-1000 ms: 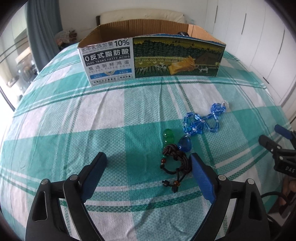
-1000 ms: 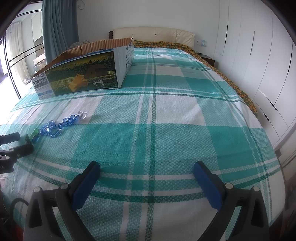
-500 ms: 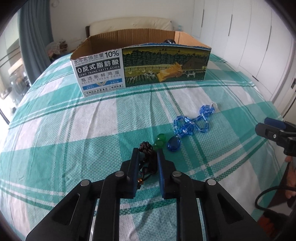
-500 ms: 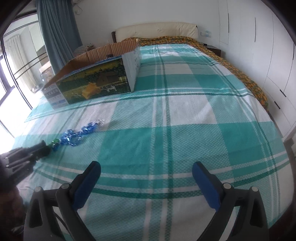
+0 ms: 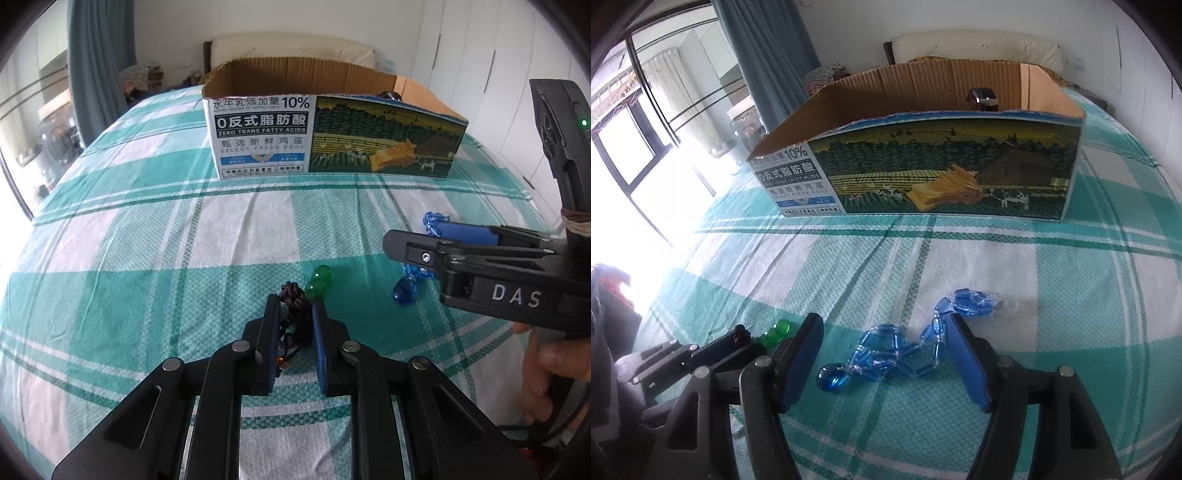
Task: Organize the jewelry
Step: 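Grasp the black cord bracelet with the left tool while the right tool grasps the blue crystal bracelet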
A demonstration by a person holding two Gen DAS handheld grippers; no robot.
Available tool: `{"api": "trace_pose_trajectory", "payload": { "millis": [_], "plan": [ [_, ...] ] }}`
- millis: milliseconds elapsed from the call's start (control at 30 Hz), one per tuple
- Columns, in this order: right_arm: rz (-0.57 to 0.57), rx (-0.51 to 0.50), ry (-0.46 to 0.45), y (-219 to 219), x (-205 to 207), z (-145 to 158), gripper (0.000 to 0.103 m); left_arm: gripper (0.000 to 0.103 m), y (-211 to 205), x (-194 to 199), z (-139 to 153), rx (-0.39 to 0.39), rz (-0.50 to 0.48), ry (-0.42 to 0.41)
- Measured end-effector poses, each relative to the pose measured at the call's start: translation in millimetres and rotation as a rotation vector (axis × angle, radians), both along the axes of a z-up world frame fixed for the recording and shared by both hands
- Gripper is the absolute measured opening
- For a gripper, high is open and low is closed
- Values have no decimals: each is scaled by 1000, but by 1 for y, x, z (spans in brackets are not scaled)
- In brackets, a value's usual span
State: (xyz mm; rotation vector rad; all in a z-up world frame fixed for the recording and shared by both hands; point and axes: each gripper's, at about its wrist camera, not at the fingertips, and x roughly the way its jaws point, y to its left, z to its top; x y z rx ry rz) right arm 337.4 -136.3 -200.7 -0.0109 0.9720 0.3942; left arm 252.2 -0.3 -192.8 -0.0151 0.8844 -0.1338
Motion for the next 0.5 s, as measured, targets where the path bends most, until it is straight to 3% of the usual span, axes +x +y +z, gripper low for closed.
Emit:
{"api": "trace_pose_trajectory", "payload": {
  "millis": [33,67,100,200,233,367,500],
  "plan": [
    [4,-18,-11,1,-2,0,68,16,0,0,0,0,0,0],
    [5,-50,-29,1,-5,-1,58,16,1,0,0,1,0,0],
    [7,-85,-46,-1,-8,-1,43,16,1,0,0,2,-1,-1],
    [16,-43,-35,-20,-17,-1,29,16,0,0,-1,5,-1,-5],
    [11,-46,-30,-26,-19,-1,14,16,0,0,-1,7,0,-6],
    [3,15,0,-48,-32,-1,11,16,0,1,0,-2,-3,-6],
    [-21,67,-28,-68,-42,17,11,14,4,2,2,-29,4,0]
  ]
}}
